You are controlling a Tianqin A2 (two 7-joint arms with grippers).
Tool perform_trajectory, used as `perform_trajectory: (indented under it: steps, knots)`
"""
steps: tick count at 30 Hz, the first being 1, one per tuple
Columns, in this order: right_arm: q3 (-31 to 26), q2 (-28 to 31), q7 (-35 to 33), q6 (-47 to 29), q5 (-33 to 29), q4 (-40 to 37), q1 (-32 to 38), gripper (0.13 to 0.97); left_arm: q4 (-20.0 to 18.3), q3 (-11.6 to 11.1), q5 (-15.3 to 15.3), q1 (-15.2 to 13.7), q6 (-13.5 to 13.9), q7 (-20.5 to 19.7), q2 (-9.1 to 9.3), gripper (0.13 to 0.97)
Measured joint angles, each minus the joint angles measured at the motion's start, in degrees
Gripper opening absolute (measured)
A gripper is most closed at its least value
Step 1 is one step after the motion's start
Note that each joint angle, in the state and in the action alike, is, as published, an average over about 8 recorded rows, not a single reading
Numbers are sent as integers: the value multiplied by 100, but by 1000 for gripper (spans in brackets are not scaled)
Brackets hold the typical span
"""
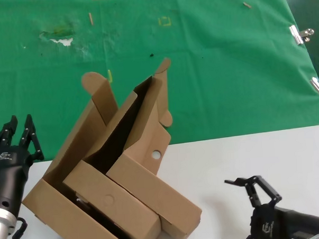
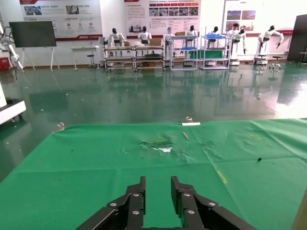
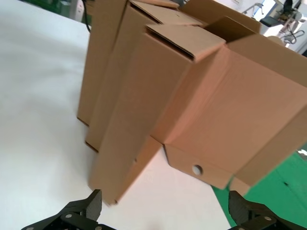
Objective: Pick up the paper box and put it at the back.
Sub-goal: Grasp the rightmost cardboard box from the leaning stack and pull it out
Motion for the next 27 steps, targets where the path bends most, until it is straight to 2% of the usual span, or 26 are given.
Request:
perform_trajectory:
  steps: [3,10,18,19,27]
  knots:
    - [-148,-1,43,17,-28,17,25,920,0,0,0,0,0,0,0,277]
    - [-410,53,152,25,-55,62,38,852,0,0,1,0,0,0,0,200]
    - [-616,44,257,3,6,56,121,696,0,0,1,0,0,-2,0,153]
    - [-642,34,274,-1,18,58,138,696,0,0,1,0,0,-3,0,149]
    - [-850,-13,412,-9,52,101,239,481,0,0,1,0,0,-3,0,140]
